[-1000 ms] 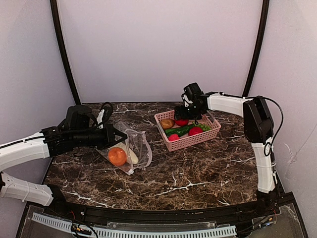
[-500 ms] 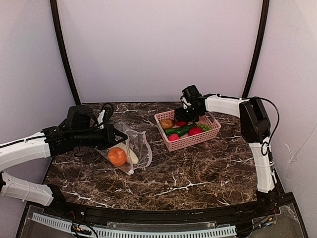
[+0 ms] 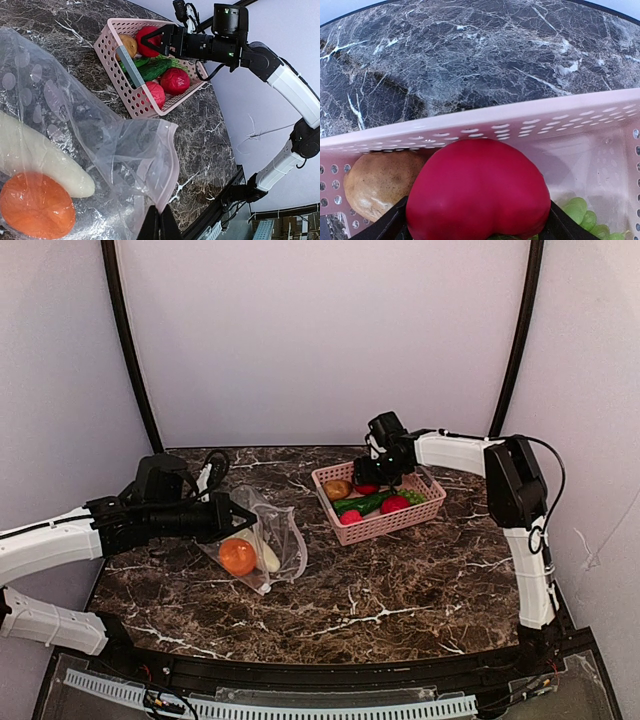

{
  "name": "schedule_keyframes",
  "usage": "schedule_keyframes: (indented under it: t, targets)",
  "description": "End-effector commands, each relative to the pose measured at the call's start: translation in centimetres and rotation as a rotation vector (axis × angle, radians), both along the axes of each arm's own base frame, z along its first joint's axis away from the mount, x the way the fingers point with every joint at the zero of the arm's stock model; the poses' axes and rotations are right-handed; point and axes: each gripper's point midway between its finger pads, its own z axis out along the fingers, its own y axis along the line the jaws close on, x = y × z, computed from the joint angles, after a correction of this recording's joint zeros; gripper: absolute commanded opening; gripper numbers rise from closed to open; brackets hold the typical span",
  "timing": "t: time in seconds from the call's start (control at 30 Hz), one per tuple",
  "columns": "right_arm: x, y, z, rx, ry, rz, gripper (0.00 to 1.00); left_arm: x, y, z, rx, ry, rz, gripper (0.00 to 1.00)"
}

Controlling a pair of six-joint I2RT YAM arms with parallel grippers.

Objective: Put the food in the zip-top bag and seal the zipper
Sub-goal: Pick up the fake fruit from the bin, then place the fake fruit in the zipper food storage bag.

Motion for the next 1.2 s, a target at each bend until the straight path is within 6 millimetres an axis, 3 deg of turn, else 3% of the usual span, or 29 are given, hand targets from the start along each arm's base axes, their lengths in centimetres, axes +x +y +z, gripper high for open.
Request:
schedule_keyframes:
  t: [0.0,0.33,0.5,0.67,0.93,1.17]
  targets:
    - [0.2,-0.2,5.3,0.049,-0.097,-0.002,0.71,-0.1,0.6,0.1,-0.008,-0.009,0.012,0.01]
    - [-4.0,-1.6,10.3,0.115,-0.154,0.016,0.70,0.0,0.5,0.6,-0.029,-0.013,0.007,0.01]
    - [-7.2,-1.7,13.2,0.151,-0.184,0.085,0.70,-0.1,0.5,0.6,-0.059,-0.008,0.002,0.01]
    - [-12.4,-0.5,15.1,0.176,-0.207,0.223,0.70,-0.3,0.8,0.8,-0.047,-0.013,0.002,0.01]
    - [-22.9,3.3,16.3,0.311,-0.179,0.409,0.71,-0.8,0.9,0.2,-0.021,-0.001,-0.020,0.01]
    - [-29.2,6.4,16.3,0.377,-0.213,0.525,0.71,-1.5,1.1,-0.5,-0.013,0.000,-0.046,0.01]
